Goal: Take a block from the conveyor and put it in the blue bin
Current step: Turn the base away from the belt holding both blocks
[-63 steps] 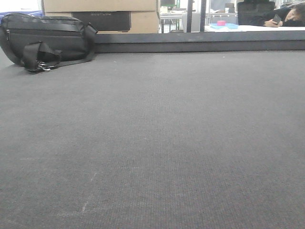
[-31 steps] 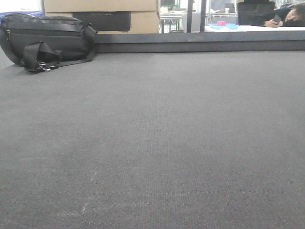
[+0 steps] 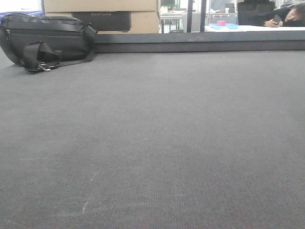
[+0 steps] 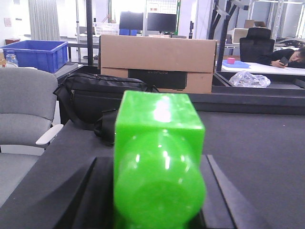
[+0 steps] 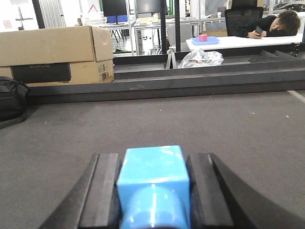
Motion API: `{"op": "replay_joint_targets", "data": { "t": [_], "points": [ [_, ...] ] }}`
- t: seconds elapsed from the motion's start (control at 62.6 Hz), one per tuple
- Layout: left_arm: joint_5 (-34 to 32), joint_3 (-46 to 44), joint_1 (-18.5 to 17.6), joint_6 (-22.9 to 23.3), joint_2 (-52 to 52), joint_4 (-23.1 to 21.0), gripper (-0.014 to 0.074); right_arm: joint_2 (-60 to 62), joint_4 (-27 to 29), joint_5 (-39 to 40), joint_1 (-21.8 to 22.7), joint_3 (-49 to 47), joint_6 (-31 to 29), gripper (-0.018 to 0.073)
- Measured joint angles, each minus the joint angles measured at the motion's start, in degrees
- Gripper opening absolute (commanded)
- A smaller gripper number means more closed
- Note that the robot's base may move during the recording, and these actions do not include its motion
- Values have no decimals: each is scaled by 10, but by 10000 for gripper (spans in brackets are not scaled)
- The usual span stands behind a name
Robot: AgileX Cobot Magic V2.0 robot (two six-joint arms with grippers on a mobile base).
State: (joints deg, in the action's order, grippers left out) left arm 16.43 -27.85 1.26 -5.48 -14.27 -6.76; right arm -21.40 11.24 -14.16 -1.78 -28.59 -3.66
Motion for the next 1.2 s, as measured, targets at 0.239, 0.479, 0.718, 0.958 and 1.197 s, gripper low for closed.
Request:
{"op": "replay_joint_targets", "data": {
  "t": [0.239, 0.479, 0.718, 0.958, 1.197],
  "points": [
    [0, 0, 0, 0, 0, 0, -111, 0, 0, 0, 0, 0, 0, -154],
    [0, 0, 0, 0, 0, 0, -111, 0, 0, 0, 0, 0, 0, -154],
    [0, 0, 0, 0, 0, 0, -111, 0, 0, 0, 0, 0, 0, -154],
    [0, 0, 0, 0, 0, 0, -111, 0, 0, 0, 0, 0, 0, -154],
    [0, 0, 0, 0, 0, 0, -111, 0, 0, 0, 0, 0, 0, -154]
  ]
}}
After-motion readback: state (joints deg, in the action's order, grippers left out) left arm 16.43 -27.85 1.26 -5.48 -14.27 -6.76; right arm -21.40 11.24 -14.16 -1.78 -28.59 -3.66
